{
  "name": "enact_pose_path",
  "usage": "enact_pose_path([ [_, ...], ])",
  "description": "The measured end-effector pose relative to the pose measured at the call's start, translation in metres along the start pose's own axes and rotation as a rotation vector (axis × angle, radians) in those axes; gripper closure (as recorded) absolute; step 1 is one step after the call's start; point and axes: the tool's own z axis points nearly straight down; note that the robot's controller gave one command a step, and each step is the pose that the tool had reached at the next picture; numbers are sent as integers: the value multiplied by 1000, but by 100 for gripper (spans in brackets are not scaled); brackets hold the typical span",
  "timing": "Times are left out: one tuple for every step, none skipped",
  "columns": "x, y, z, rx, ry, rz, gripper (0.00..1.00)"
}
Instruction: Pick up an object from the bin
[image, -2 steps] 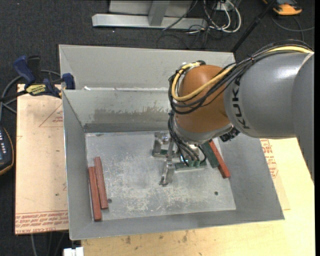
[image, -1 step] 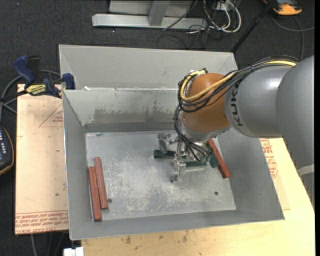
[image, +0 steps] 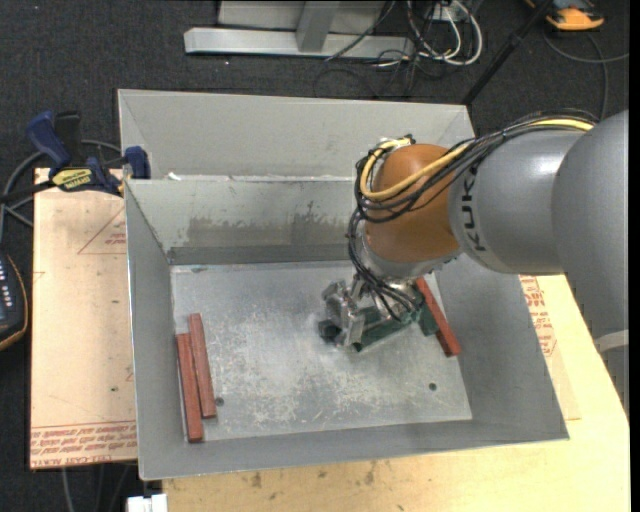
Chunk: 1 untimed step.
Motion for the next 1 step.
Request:
enact_pose_path([
  [8, -30, -150, 4, -8, -34, 100],
])
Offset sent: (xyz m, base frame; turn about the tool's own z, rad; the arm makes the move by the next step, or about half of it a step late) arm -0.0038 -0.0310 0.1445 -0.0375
